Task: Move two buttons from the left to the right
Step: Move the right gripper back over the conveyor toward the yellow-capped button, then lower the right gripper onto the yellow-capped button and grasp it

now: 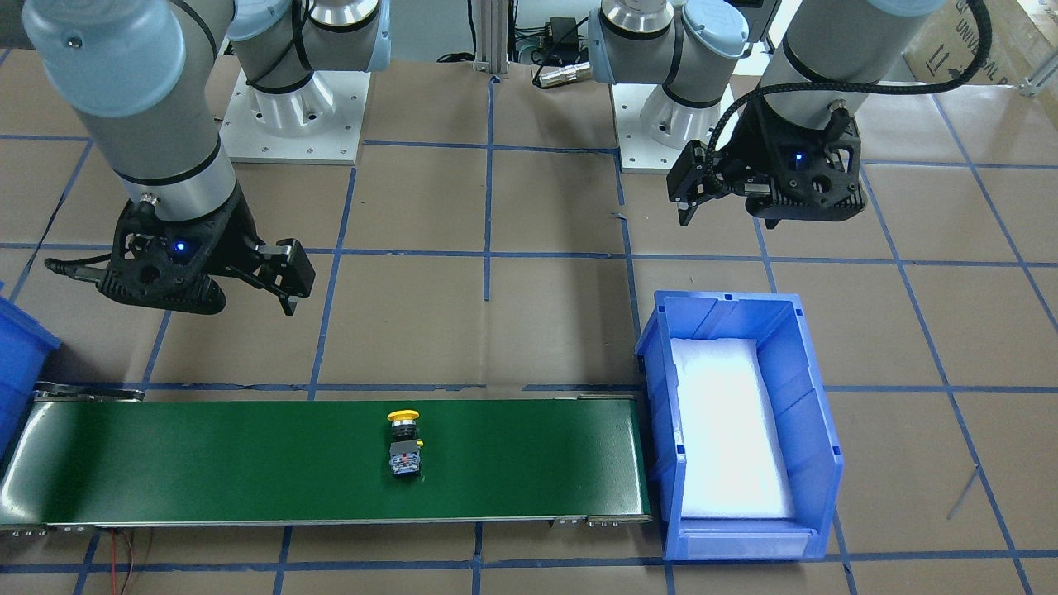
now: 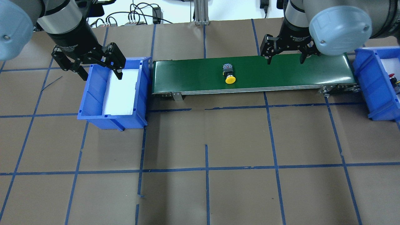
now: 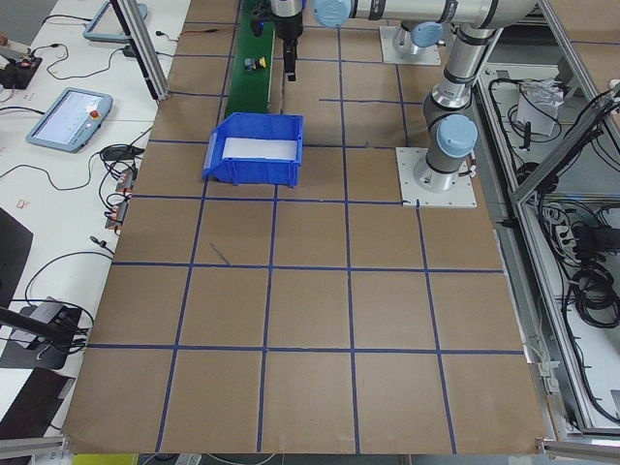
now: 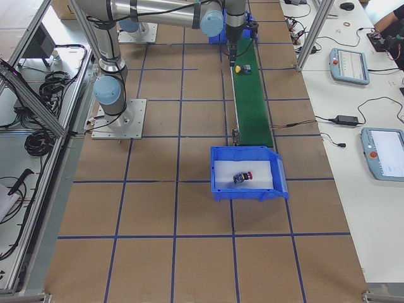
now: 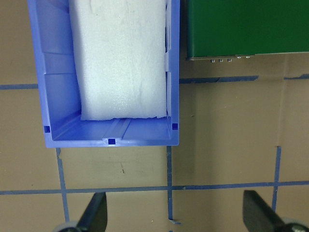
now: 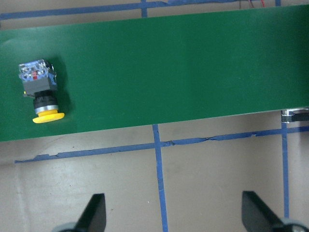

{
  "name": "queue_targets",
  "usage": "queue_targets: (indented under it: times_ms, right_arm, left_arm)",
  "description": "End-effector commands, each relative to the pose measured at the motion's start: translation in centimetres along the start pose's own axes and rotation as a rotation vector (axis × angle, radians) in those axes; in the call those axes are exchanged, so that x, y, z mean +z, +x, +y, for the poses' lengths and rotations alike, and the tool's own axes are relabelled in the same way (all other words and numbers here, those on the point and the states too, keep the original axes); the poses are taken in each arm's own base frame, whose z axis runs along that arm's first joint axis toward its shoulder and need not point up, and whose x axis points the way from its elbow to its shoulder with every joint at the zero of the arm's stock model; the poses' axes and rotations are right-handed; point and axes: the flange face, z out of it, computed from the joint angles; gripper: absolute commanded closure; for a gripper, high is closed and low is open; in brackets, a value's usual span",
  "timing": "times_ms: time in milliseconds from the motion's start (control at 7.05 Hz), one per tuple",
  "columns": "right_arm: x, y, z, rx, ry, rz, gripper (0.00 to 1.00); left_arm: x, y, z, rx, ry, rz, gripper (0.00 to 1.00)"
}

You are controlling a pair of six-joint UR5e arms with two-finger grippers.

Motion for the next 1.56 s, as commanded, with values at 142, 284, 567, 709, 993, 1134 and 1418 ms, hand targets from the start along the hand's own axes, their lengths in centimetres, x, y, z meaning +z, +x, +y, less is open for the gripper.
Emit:
queue_targets:
  times_ms: [142,284,567,709,993,1134,1418]
  right_arm:
    - [4.8,-1.2,-3.0,0.002,0.016,-0.037,0.00]
    - [7.5,-1.6,-4.0,0.003,-0.001,-0.037,0.00]
    - [10.1,-2.8,-5.1,0.023,-0.004,-0.069,0.00]
    - [11.1,-3.5,-5.1,0.015,-0.013,-0.067,0.00]
    - [12.4,-5.3,-5.2,0.027,-0.003,-0.072,0.00]
    - [12.5,-6.0,-5.2,0.032,0.005,-0.074,0.00]
    - [13.2,-6.4,-5.5,0.042,0.015,-0.078,0.00]
  left_arm:
    - [0.0,0.0,0.0,0.000,0.000,0.000,0.00]
    - [0.0,0.0,0.0,0.000,0.000,0.000,0.00]
    - [0.0,0.0,0.0,0.000,0.000,0.000,0.00]
    - [0.0,0.0,0.0,0.000,0.000,0.000,0.00]
    - [0.0,0.0,0.0,0.000,0.000,0.000,0.00]
    - [0.0,0.0,0.0,0.000,0.000,0.000,0.00]
    - [0.0,0.0,0.0,0.000,0.000,0.000,0.00]
